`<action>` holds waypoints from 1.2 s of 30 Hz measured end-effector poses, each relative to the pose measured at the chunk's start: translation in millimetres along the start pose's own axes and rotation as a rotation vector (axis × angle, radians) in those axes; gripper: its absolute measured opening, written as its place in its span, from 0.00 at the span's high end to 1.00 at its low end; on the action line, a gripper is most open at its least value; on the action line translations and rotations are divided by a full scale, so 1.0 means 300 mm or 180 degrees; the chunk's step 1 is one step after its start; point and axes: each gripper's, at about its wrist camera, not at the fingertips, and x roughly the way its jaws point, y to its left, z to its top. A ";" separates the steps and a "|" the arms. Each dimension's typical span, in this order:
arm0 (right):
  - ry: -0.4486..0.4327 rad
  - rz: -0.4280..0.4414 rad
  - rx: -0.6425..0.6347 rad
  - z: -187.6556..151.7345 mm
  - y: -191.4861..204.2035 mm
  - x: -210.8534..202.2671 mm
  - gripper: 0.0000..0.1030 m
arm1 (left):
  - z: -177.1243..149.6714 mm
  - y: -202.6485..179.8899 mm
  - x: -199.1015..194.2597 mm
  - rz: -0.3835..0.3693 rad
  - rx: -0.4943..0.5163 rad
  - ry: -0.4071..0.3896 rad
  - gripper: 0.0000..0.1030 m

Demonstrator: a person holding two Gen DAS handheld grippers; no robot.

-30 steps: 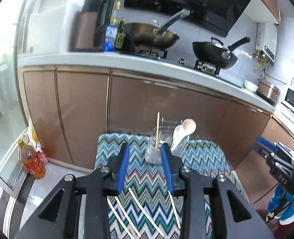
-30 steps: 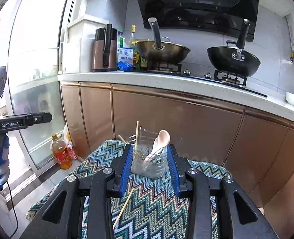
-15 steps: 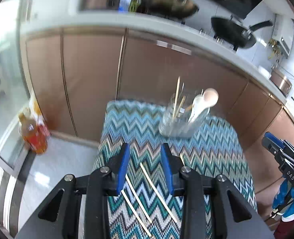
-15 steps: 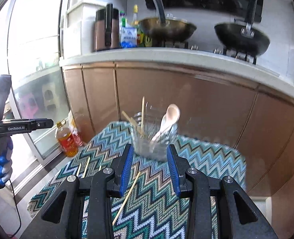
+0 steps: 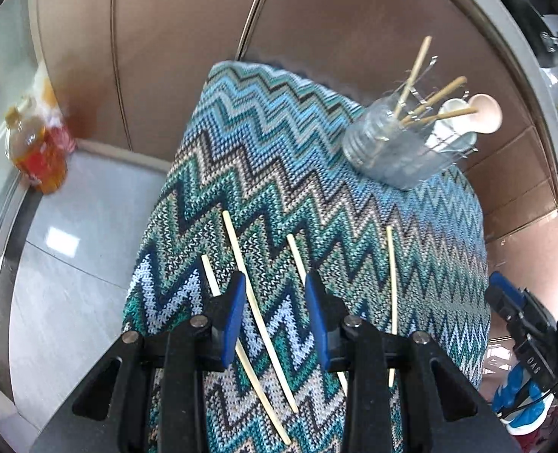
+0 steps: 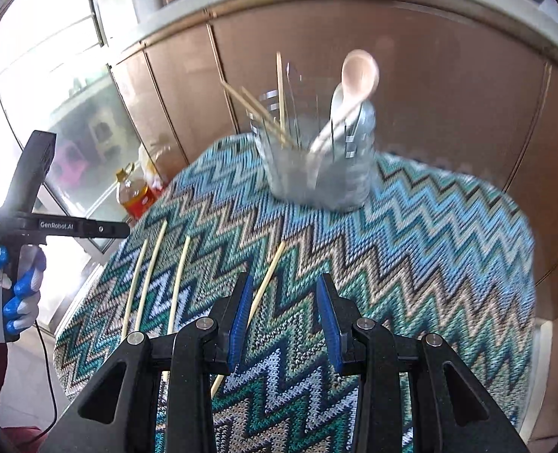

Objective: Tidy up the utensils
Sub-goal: 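Grasp a wooden chopstick with the left tool while the right tool grasps another chopstick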

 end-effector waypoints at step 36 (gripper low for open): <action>0.1092 0.0285 0.0344 0.087 -0.016 0.507 0.84 | 0.183 0.114 0.305 0.0227 -0.0255 0.0823 0.86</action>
